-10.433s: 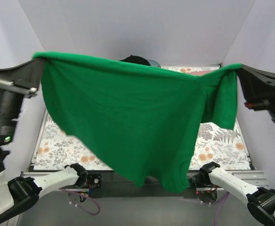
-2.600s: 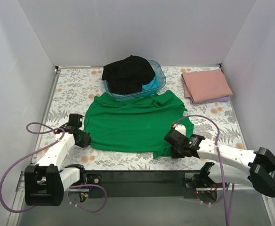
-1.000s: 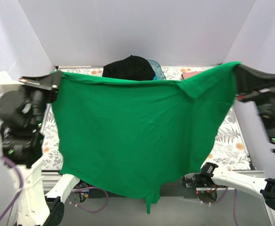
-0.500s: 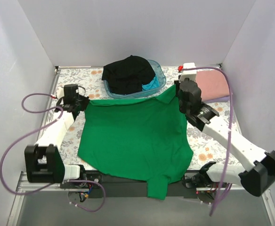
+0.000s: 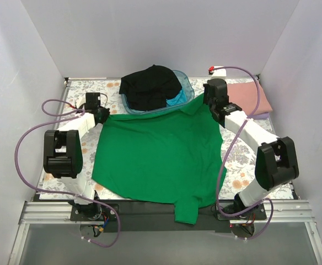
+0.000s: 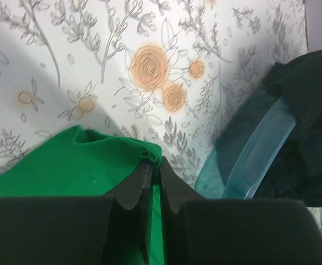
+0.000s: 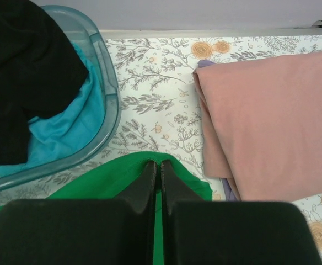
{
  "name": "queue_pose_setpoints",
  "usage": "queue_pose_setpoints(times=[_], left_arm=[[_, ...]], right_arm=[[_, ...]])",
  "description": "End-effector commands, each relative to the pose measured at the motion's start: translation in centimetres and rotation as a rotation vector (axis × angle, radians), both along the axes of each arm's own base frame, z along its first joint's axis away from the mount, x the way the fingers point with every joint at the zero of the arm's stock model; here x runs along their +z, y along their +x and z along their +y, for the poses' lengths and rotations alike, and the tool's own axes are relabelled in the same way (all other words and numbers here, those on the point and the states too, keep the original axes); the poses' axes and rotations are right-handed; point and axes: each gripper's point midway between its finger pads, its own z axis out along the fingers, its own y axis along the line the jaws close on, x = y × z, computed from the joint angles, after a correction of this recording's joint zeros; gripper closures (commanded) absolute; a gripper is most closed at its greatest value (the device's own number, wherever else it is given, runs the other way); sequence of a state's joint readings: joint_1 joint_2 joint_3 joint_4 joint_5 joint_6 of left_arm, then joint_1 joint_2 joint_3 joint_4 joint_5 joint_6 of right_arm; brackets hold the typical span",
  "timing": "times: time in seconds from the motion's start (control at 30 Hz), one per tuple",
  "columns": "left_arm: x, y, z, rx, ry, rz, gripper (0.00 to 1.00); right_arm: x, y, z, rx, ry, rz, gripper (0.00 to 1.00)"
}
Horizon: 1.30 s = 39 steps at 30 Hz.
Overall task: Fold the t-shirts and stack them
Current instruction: Flatten the tshirt out, then fold the tshirt
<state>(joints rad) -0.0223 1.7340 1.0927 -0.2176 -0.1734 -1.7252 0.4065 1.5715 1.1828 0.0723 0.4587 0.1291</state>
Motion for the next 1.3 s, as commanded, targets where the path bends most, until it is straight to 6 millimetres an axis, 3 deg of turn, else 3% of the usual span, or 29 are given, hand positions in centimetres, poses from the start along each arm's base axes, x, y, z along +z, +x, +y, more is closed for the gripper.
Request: queue_pose_setpoints(times=[0.0, 0.07, 0.2, 0.23, 0.3, 0.4, 0.53, 0.8, 1.0, 1.17, 1.27], left_arm=[[2.7, 2.5, 1.4, 0.03, 0.066, -0.082, 1.0], [3.2, 3.5, 1.3, 0.008, 0.073, -0.089, 1.0], [1.6, 3.5, 0.5, -0.03, 0.05, -0.032, 1.0], [1.2, 3.2, 0.4, -0.036, 0.047, -0.018, 1.0], [0.4, 2.4, 0.1, -0.044, 0.037, 0.008, 1.0], [0.2, 1.2, 0.0, -0.046, 0.024, 0.034, 1.0], [0.7, -0.2, -0.4, -0.059, 0.006, 0.052, 1.0], [1.4, -3.1, -0.7, -0.144, 0.031, 0.209, 1.0], [2.1, -3.9, -0.8, -0.188, 0.036, 0.26, 1.0], [2.3, -4.4, -0.4, -0.204, 0.058, 0.294, 1.0], [2.0, -4.9, -0.1, -0.203, 0.056, 0.317, 1.0]], right_arm=[[3.9, 2.8, -0.1, -0.002, 0.098, -0.113, 0.99], [3.4, 3.1, 0.2, 0.02, 0.106, -0.099, 0.99], [1.6, 1.7, 0.6, 0.061, 0.12, -0.048, 0.99], [2.1, 1.1, 0.5, 0.066, 0.132, -0.049, 0.99], [0.5, -0.5, 0.3, 0.076, 0.132, 0.004, 0.99], [0.0, -2.8, 0.6, 0.119, 0.158, 0.053, 0.99], [-2.1, -6.7, 0.3, 0.124, 0.194, 0.187, 0.99], [-4.2, -11.6, -0.7, 0.103, 0.226, 0.325, 0.99], [-5.3, -15.2, -1.0, 0.108, 0.228, 0.45, 0.99], [-5.0, -18.1, -0.6, 0.135, 0.27, 0.508, 0.99], [-6.8, -21.1, 0.2, 0.156, 0.305, 0.587, 0.99]])
